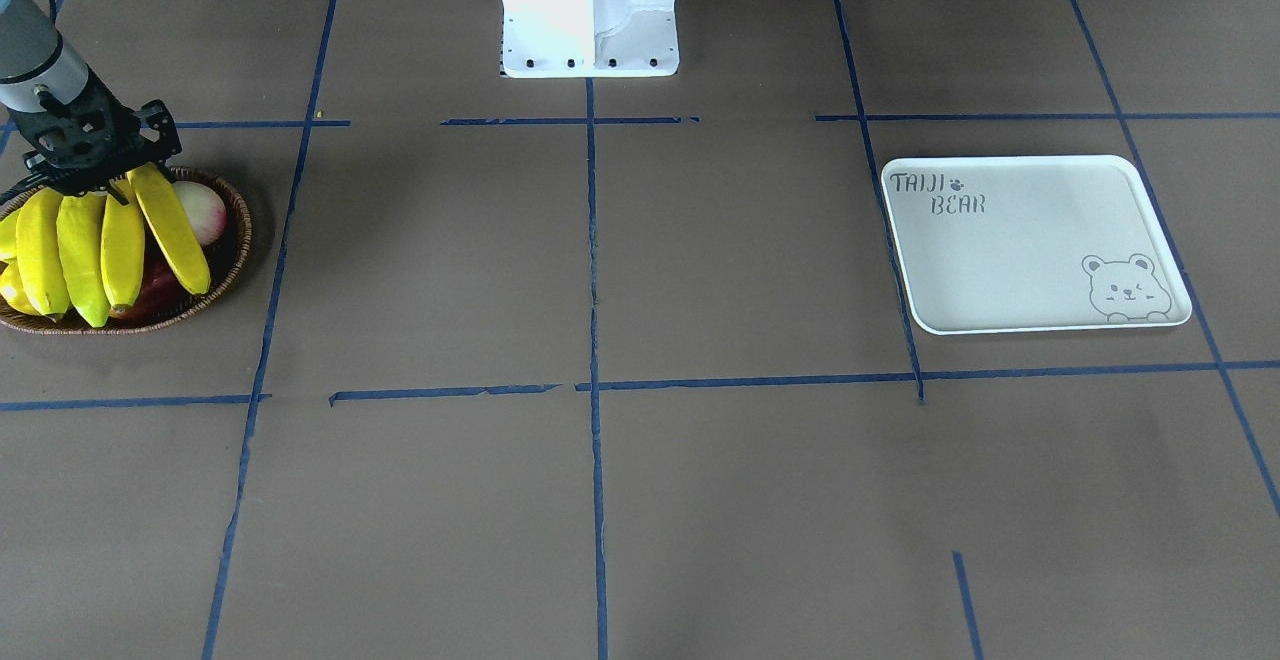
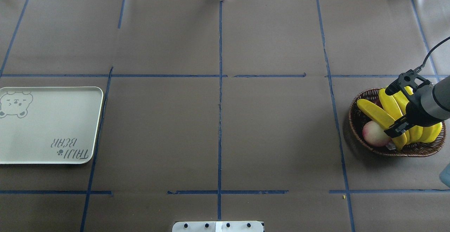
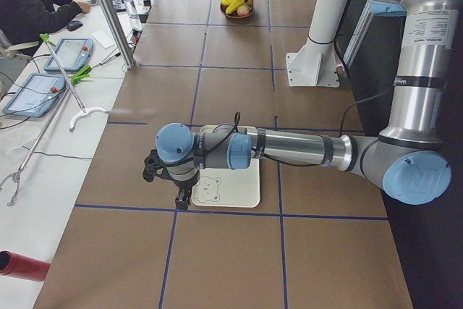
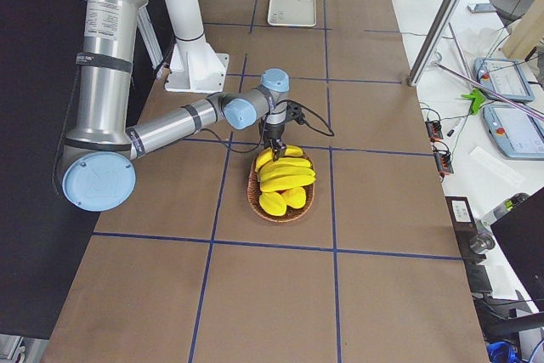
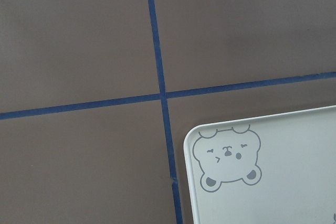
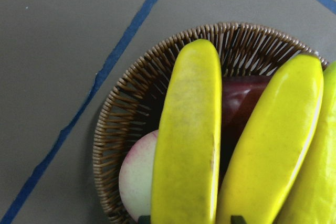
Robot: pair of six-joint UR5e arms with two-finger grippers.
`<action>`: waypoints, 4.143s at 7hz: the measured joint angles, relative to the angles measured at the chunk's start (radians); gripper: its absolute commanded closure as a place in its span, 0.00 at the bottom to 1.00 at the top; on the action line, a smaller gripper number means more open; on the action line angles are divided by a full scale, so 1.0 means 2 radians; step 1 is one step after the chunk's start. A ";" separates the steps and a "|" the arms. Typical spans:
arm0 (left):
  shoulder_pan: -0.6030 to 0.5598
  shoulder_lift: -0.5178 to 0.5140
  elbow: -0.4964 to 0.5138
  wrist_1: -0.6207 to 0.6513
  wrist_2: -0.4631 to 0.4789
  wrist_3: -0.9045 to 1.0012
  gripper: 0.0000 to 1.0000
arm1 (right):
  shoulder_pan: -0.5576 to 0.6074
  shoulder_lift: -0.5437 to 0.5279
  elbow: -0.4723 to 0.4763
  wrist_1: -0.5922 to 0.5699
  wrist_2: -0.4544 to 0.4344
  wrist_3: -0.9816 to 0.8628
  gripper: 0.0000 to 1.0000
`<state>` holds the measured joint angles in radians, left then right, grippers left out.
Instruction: Transfer all bananas from basket to plate
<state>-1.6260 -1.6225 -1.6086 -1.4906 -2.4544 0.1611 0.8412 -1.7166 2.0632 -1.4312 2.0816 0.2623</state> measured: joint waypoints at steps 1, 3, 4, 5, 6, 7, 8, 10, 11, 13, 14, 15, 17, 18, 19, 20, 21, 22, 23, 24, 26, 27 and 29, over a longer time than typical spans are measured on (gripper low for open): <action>0.000 0.000 0.000 0.000 0.000 0.000 0.00 | 0.001 0.000 0.003 0.000 0.000 0.000 1.00; 0.000 0.000 0.000 0.000 0.000 0.000 0.00 | 0.014 -0.005 0.028 -0.001 0.006 0.002 1.00; 0.000 0.000 0.000 0.000 0.000 0.000 0.00 | 0.029 -0.007 0.043 -0.002 0.018 0.002 1.00; 0.000 -0.001 -0.004 -0.002 0.000 0.000 0.00 | 0.053 -0.004 0.053 -0.002 0.048 0.012 1.00; 0.002 -0.003 -0.017 -0.005 0.001 -0.011 0.00 | 0.075 0.012 0.057 -0.001 0.087 0.051 1.00; 0.012 -0.005 -0.039 -0.018 0.001 -0.049 0.00 | 0.085 0.050 0.054 0.002 0.112 0.127 0.99; 0.039 -0.007 -0.062 -0.054 0.002 -0.128 0.00 | 0.082 0.100 0.043 0.016 0.122 0.225 0.99; 0.127 -0.018 -0.075 -0.206 0.006 -0.359 0.01 | 0.047 0.166 0.016 0.108 0.096 0.415 0.99; 0.176 -0.038 -0.072 -0.284 0.015 -0.491 0.01 | 0.018 0.176 0.009 0.168 0.058 0.491 0.99; 0.264 -0.107 -0.070 -0.375 0.063 -0.720 0.01 | -0.070 0.185 0.001 0.286 -0.067 0.608 0.99; 0.303 -0.134 -0.070 -0.416 0.095 -0.812 0.01 | -0.115 0.189 -0.002 0.324 -0.129 0.634 0.98; 0.333 -0.157 -0.070 -0.460 0.121 -0.898 0.01 | -0.146 0.201 -0.007 0.342 -0.169 0.645 0.98; 0.379 -0.211 -0.069 -0.499 0.138 -1.008 0.01 | -0.174 0.229 -0.028 0.350 -0.192 0.648 0.98; 0.399 -0.231 -0.067 -0.502 0.148 -1.028 0.01 | -0.181 0.235 -0.033 0.350 -0.195 0.646 0.98; 0.423 -0.248 -0.061 -0.504 0.169 -1.035 0.01 | -0.187 0.239 -0.034 0.351 -0.196 0.644 0.98; 0.447 -0.267 -0.050 -0.504 0.191 -1.037 0.01 | -0.191 0.243 -0.034 0.351 -0.196 0.643 0.98; 0.464 -0.284 -0.035 -0.504 0.207 -1.038 0.01 | -0.193 0.248 -0.034 0.351 -0.196 0.643 0.98; 0.472 -0.296 -0.025 -0.505 0.213 -1.038 0.02 | -0.194 0.250 -0.034 0.351 -0.196 0.643 0.98; 0.481 -0.301 -0.020 -0.505 0.219 -1.038 0.04 | -0.196 0.251 -0.034 0.351 -0.197 0.643 0.98; 0.493 -0.304 -0.018 -0.505 0.231 -1.038 0.10 | -0.196 0.251 -0.034 0.351 -0.197 0.643 0.98; 0.513 -0.309 -0.012 -0.505 0.252 -1.037 0.86 | -0.196 0.252 -0.034 0.351 -0.196 0.644 0.98; 0.517 -0.310 -0.009 -0.506 0.255 -1.037 1.00 | -0.196 0.251 -0.033 0.351 -0.196 0.643 0.96; 0.518 -0.310 -0.007 -0.507 0.256 -1.036 1.00 | -0.196 0.251 -0.033 0.351 -0.196 0.643 0.01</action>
<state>-0.5908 -2.2429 -1.6235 -2.5036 -1.9427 -1.9119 0.4500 -1.2145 1.9979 -0.7285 1.6893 1.5480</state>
